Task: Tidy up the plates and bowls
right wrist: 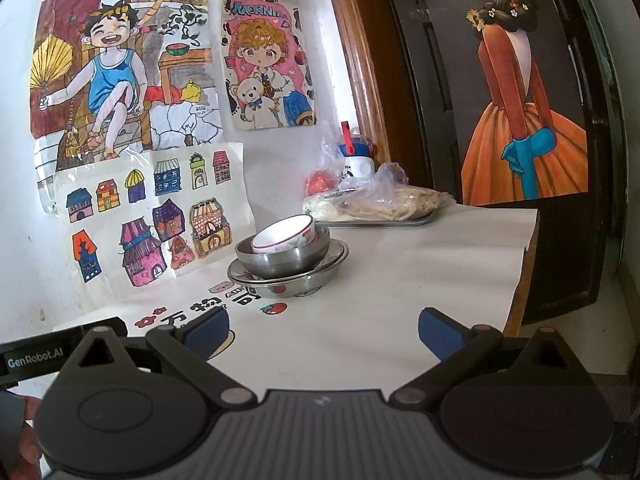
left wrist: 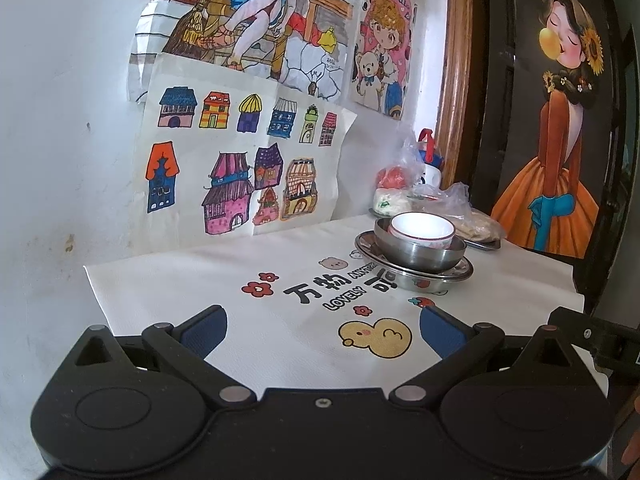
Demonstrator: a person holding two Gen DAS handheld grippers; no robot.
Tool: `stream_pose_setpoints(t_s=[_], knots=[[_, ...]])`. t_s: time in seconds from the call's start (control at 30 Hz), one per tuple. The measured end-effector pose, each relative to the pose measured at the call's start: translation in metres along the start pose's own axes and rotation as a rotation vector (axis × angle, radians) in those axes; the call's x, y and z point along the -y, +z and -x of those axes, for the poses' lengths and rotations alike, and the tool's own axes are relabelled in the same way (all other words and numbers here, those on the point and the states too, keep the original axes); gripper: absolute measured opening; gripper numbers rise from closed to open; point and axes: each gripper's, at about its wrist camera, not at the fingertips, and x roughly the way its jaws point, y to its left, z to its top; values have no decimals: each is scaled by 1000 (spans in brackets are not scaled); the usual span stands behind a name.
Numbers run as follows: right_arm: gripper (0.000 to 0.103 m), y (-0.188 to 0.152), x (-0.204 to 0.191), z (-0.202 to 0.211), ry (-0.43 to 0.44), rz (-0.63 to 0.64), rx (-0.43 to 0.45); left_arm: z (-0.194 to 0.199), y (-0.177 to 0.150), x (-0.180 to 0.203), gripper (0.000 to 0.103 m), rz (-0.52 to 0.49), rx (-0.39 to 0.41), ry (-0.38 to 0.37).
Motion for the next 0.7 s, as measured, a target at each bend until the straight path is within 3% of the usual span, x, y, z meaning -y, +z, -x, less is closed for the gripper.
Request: stream_pose_setpoints(t_s=[0.7], knots=[[103,0,1,2,0,0,4,4,-1,2,102,-2,-4,-13]])
